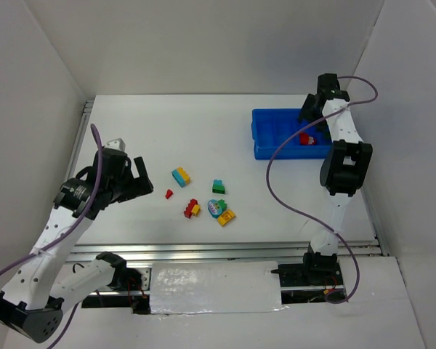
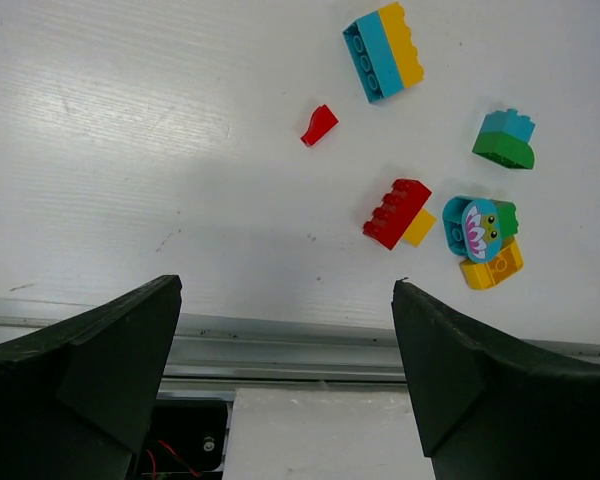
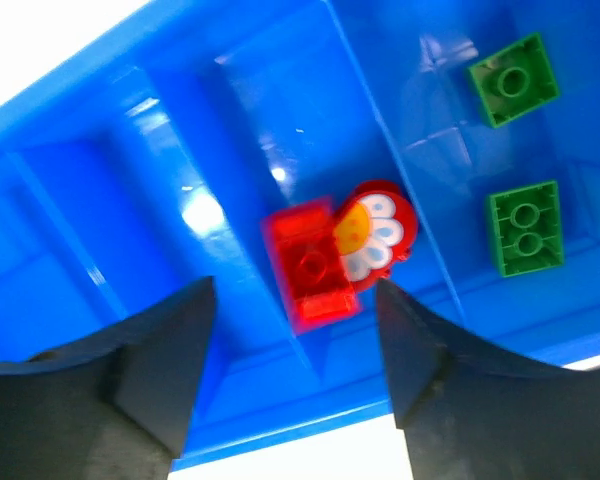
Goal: Sort the legos into containers by color
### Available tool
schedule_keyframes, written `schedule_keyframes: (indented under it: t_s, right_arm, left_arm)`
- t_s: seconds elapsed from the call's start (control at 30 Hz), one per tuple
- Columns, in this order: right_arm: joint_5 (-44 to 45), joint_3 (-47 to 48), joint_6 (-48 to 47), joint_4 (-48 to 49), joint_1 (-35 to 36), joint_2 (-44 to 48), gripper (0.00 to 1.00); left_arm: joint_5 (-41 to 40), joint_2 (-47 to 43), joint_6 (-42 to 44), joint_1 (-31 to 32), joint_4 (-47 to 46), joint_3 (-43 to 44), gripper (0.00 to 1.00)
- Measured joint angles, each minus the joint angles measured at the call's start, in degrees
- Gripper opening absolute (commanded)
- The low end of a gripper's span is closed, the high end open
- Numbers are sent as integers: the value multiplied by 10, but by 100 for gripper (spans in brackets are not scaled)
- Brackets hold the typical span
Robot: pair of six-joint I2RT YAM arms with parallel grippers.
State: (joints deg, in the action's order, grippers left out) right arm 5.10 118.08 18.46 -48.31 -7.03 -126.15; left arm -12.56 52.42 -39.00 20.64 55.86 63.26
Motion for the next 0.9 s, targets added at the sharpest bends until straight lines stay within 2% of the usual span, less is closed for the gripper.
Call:
schedule_keyframes:
  t_s: [0.23,0.33,0.47,0.57,0.73,0.9]
  right_arm:
    - [-19,32,5,-9,5,22,78]
    - [-7,-19,13,-1,31,89,83]
    - [-16,-123,27,10,111,224,83]
    - [-70,-190,50,28,164,327,83]
    - [-122,-293,73,47,176,451,83]
    - [-162,-383,79,49,185,531,83]
  left_arm:
    - [12,8,-1,0,-5,-31,99]
    - [23,23,-1,0,-19,-54,99]
    - [56,66,5,0,-62,-92,98]
    - [76,138,18,0,-98,-106,93]
    - [88,280,31,7,-150,-90,90]
    - [66,385,42,16,-169,-35,76]
